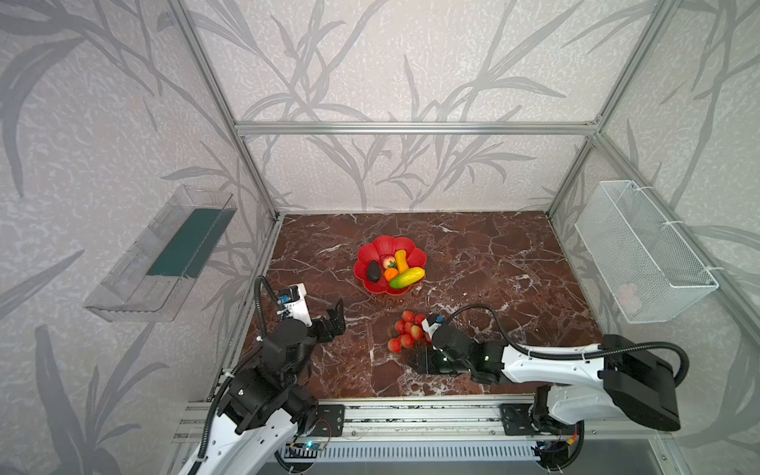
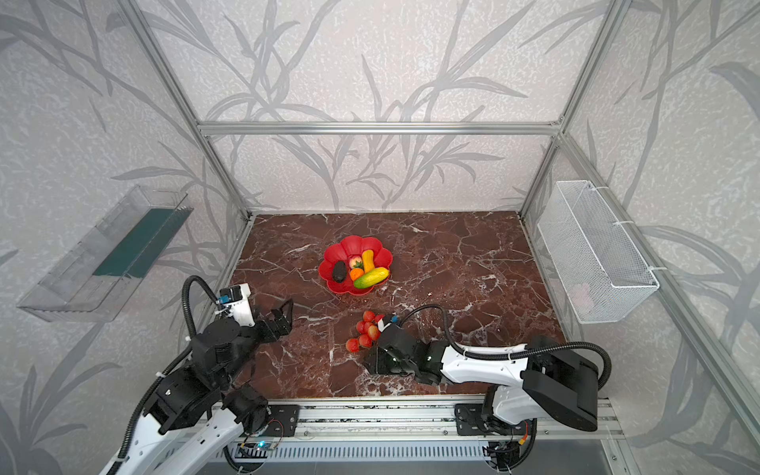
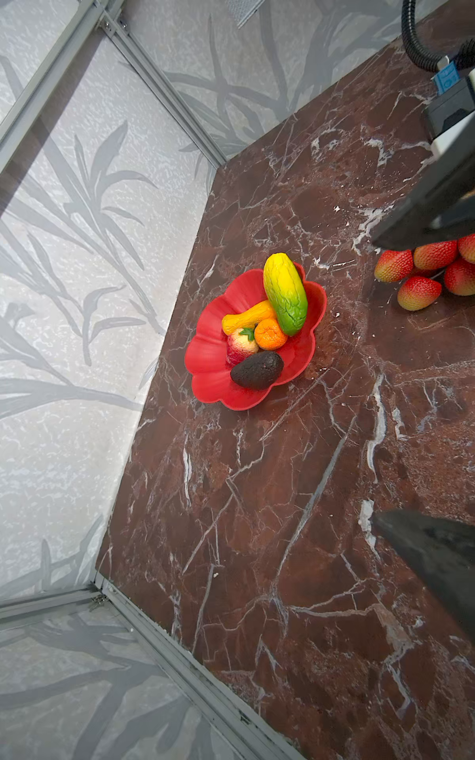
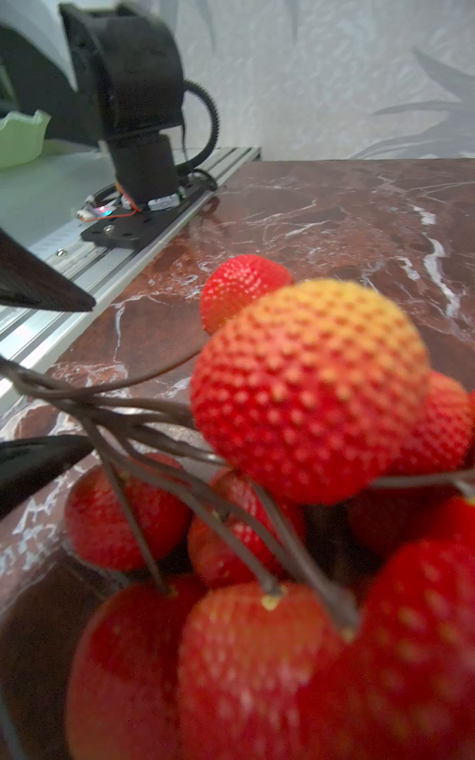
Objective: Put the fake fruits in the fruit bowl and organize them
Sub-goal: 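Grasp the strawberry bunch stems with the right gripper while the left withdraws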
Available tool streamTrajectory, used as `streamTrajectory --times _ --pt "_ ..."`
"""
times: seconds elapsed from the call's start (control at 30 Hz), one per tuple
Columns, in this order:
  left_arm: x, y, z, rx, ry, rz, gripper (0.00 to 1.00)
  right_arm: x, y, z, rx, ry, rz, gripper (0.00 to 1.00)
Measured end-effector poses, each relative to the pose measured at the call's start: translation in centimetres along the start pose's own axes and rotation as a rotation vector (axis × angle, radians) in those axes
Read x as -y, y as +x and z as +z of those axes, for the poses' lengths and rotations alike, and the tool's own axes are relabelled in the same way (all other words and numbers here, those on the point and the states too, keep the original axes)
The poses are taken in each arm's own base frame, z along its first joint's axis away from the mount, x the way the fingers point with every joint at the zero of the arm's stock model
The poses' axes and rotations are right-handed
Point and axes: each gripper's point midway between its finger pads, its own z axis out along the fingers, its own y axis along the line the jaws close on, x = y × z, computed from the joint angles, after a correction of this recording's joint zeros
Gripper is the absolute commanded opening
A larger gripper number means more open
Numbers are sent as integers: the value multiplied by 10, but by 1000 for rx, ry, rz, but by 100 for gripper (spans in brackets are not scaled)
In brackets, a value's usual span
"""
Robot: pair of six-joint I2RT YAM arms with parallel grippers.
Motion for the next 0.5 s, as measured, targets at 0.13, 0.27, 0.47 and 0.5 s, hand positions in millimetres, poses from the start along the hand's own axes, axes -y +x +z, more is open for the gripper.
streamTrajectory --times 0.13,0.27,0.47,0.5 --pt "-3 5 0 -19 -12 2 98 -3 -3 1 14 -10 2 20" --pt "-4 7 0 -27 -16 1 98 -4 -4 1 18 -15 5 8" --pt "-5 12 1 -39 -13 -3 98 -7 -8 -4 40 -22 -19 0" --pt "-5 13 2 -43 -12 -3 98 -9 -9 -7 48 -26 -32 0"
